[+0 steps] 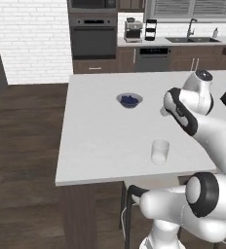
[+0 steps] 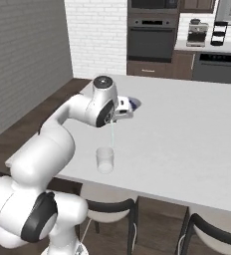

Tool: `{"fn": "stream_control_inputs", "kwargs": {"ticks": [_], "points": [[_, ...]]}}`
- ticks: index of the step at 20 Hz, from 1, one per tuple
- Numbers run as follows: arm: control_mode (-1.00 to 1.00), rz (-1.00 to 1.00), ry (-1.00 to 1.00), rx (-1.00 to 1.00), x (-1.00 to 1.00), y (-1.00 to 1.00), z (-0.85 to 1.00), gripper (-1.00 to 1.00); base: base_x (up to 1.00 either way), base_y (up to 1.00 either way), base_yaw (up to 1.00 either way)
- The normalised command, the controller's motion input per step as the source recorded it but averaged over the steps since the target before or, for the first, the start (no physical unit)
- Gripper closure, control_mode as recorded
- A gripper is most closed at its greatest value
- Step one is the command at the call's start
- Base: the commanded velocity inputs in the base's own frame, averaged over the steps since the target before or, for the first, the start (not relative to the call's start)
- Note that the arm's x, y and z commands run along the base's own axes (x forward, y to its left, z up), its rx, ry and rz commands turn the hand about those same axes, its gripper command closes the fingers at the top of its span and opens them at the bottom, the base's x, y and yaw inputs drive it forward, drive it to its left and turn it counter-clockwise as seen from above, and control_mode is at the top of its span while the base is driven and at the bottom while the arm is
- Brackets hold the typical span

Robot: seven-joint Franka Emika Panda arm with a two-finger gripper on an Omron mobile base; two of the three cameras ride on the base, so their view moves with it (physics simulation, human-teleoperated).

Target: Take a straw from the drawer in front and place it inside the glass cup on the dining counter.

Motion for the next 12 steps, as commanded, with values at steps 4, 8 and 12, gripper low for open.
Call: {"fn": "stream_control_inputs", "kwargs": {"ticks": [4,8,12], "points": [[-1.0,0.32,-0.29,0.33,-0.03,-0.16,0.32,1.0,0.0,0.0,0.0],[-1.0,0.36,-0.27,0.36,0.0,-0.14,0.21,1.0,0.0,0.0,0.0],[-1.0,0.36,-0.17,0.37,0.02,0.0,0.06,1.0,0.0,0.0,0.0]]}}
